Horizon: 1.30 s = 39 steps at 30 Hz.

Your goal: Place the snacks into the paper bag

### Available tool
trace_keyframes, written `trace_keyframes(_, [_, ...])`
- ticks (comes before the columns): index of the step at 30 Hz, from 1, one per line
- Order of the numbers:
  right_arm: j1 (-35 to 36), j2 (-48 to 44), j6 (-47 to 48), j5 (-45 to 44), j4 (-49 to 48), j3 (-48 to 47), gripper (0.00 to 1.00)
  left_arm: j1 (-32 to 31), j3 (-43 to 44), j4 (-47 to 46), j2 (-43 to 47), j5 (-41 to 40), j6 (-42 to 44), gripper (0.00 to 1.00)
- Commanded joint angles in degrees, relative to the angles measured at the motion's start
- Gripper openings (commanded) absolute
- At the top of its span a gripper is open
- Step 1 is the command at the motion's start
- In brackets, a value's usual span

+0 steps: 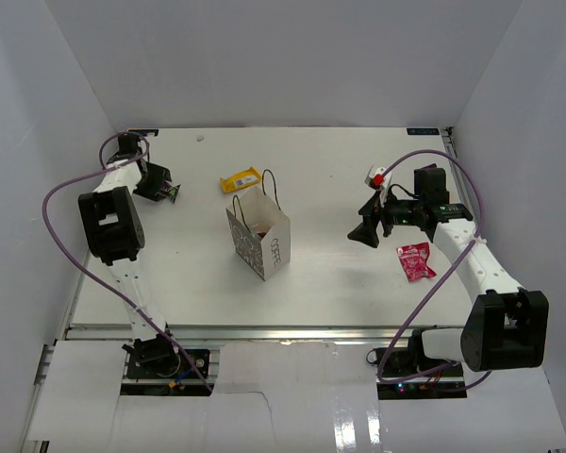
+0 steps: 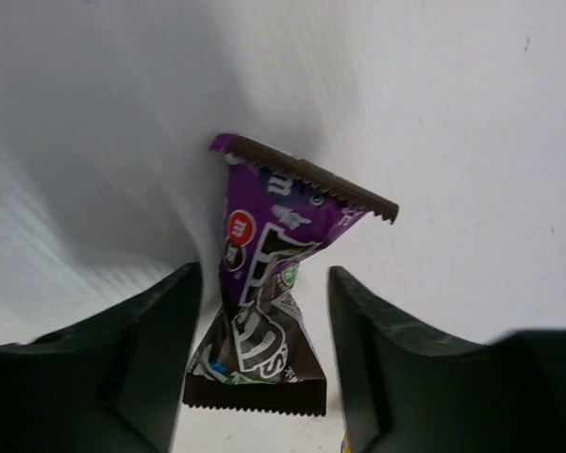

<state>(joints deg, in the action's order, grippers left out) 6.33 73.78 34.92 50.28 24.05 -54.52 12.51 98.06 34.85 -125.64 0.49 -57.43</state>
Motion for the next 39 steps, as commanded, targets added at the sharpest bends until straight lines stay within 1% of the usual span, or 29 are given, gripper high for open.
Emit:
trace_keyframes(1, [-0.53,-0.3,-0.11,1.14,-0.5,-1.82,0.89,-0.3,4.33,1.97,-1.53,0.92,0.3,0.62])
trace_keyframes(4, [-0.7,-0.21,-0.02,1.05,-0.41,-1.82,0.89,-0.38,4.07,1.98,-1.27,0.92,1.09,0.49])
trace_keyframes(5, [-0.79,-0.13,-0.02,1.13,-0.41,-1.82,0.89,-0.3,3.81,1.98,-0.92,0.65,1.7,0.41])
trace_keyframes(6, [-0.7,-0.13,-0.02,1.22,-0.41,-1.82,0.89,-0.38,3.28,1.71,-0.57,0.56,2.05,0.37])
trace_keyframes(8, [-0.7,0.14,-0.02,1.31,-0.41,-1.82,0.89,-0.3,1.53,0.75,1.01,0.48,3.37,0.3])
trace_keyframes(11, [-0.7,0.31,0.06,1.22,-0.15,-2.08,0.89,-0.38,-1.72,-2.06,4.96,1.96,6.52,0.24])
trace_keyframes(12, [-0.79,0.4,0.33,1.05,-0.15,-2.17,0.89,-0.38,-2.78,-3.11,6.28,5.1,7.41,0.19])
trace_keyframes(13, [-0.79,0.49,0.5,0.96,-0.15,-2.17,0.89,-0.65,-4.18,-5.73,8.03,7.05,8.29,0.17])
trace_keyframes(14, [-0.79,0.66,0.59,0.96,-0.15,-2.17,0.89,-1.34,-8.54,-7.67,12.83,8.81,9.17,0.16])
trace_keyframes(15, [-0.88,0.75,0.77,0.87,-0.06,-2.25,0.89,-2.05,-11.29,-9.87,15.84,11.0,10.92,0.14])
trace_keyframes(16, [-0.97,0.84,0.77,0.87,-0.06,-2.26,0.89,-3.45,-14.18,-13.89,18.91,11.8,11.8,0.13])
trace_keyframes(17, [-1.05,1.02,0.85,1.04,-0.06,-2.34,0.89,-4.07,-20.13,-15.67,25.56,12.33,12.6,0.12])
trace_keyframes(18, [-1.14,1.1,1.03,1.13,0.11,-2.43,0.89,-4.68,-22.97,-18.91,28.93,13.73,13.47,0.1])
trace_keyframes(19, [-1.23,1.1,1.2,1.05,0.29,-2.69,0.89,-5.56,-25.7,-20.16,32.36,14.36,13.74,0.1])
trace_keyframes(20, [-1.23,1.19,1.38,1.13,0.55,-2.69,0.89,-5.83,-29.99,-21.13,39.01,15.23,14.1,0.09])
trace_keyframes(22, [-1.49,1.37,2.26,0.96,1.17,-2.87,0.89,-7.06,-33.27,-23.42,45.28,17.08,15.06,0.09])
trace_keyframes(23, [-1.49,1.54,2.52,1.13,1.87,-3.04,0.89,-7.5,-35.03,-23.86,50.71,17.78,15.5,0.09])
trace_keyframes(27, [-1.58,1.89,3.4,1.22,2.93,-3.31,0.89,-11.36,-36.01,-24.13,60.13,20.43,16.38,0.08])
trace_keyframes(28, [-1.58,1.81,3.32,1.31,2.93,-3.4,0.89,-14.24,-36.18,-24.13,61.38,20.51,15.95,0.08])
trace_keyframes(30, [-1.58,1.72,3.32,1.66,3.02,-3.49,0.89,-16.28,-36.97,-24.39,63.75,20.69,14.9,0.08])
trace_keyframes(33, [-1.58,1.11,3.14,1.84,3.02,-3.22,0.89,-21.11,-37.94,-24.92,64.82,19.73,13.22,0.08])
trace_keyframes(36, [-1.58,-0.03,3.14,1.75,3.28,-2.35,0.89,-24.63,-37.95,-26.06,64.21,19.02,12.61,0.08])
trace_keyframes(39, [-1.58,-1.7,3.32,1.57,3.63,-1.03,0.89,-28.15,-34.7,-26.68,62.02,17.44,12.78,0.08])
